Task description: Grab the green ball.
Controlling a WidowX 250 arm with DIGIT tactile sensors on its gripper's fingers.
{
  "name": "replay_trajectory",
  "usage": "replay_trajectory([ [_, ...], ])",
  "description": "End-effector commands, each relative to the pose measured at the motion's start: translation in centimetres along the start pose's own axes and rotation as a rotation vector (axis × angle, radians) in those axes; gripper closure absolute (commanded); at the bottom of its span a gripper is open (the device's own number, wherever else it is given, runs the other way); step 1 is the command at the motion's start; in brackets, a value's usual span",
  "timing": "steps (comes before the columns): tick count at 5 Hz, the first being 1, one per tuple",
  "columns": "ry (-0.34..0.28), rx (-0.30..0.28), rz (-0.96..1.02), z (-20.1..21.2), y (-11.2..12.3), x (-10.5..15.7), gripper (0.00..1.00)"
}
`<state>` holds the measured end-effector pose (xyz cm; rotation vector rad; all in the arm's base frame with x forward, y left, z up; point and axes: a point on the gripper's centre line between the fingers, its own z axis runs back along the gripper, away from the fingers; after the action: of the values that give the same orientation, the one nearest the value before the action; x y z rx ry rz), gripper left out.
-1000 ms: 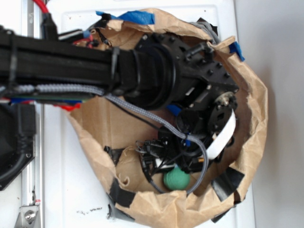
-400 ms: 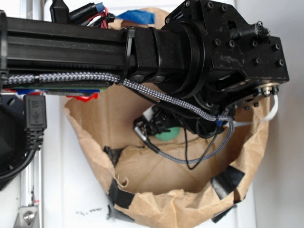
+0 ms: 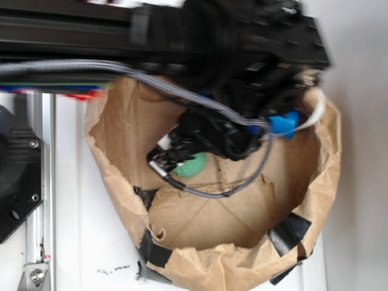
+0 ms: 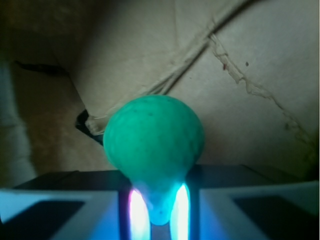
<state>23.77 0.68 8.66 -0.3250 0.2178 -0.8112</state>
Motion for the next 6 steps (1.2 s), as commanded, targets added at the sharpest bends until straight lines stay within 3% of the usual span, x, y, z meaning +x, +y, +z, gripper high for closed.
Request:
replay_trajectory([
  [1,-0.253,0.219,-0.001,3.0,-2.7,0.0,1.0],
  [2,-0.252,0.259,0.001,4.1,-3.6,0.5,1.0],
  [3,-0.283,0.263,0.016,6.5,-4.1,0.8,1.0],
  [4,-0.269,0.312,0.016,7.6,-4.7,1.5,1.0],
  [6,-0.305,0.31,-0.033,8.8,-5.1,1.3,1.0],
])
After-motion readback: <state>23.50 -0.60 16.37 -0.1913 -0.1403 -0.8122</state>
